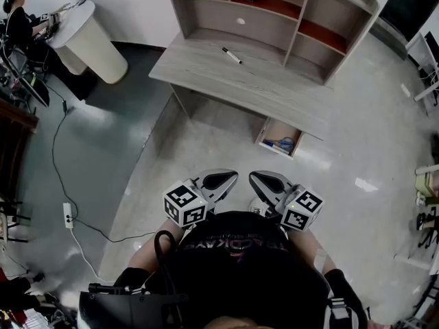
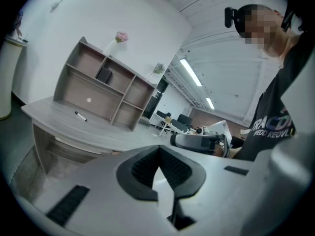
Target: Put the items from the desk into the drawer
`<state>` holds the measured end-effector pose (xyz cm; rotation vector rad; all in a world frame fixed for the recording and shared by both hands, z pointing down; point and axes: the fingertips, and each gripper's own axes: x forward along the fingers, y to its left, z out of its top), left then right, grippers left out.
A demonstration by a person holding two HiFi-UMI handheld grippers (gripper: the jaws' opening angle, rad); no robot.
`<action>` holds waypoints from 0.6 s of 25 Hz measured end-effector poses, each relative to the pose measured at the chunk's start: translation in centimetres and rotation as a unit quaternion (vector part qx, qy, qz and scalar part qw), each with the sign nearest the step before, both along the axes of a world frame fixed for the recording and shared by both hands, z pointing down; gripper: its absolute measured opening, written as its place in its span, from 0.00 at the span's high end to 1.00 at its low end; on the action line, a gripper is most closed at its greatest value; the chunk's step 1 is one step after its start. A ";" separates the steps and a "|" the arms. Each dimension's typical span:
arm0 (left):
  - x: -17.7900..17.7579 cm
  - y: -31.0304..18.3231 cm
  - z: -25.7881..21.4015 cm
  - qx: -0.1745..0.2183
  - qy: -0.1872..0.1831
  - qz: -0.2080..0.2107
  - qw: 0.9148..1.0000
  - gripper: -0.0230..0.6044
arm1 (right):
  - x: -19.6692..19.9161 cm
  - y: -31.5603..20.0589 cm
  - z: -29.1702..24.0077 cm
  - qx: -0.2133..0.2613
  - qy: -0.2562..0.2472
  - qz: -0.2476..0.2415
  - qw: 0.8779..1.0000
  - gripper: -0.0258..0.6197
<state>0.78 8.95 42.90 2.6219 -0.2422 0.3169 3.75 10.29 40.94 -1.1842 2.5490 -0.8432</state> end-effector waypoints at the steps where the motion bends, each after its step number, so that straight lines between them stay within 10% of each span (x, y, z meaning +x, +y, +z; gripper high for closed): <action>1: -0.1 0.1 0.0 0.001 0.000 0.000 1.000 0.95 | 0.0 0.0 0.0 0.000 -0.001 0.000 1.000 0.93; 15: -2.8 -0.7 0.2 0.002 0.000 -0.028 1.000 0.95 | -1.9 -0.5 0.1 -0.003 0.016 -0.004 1.000 0.93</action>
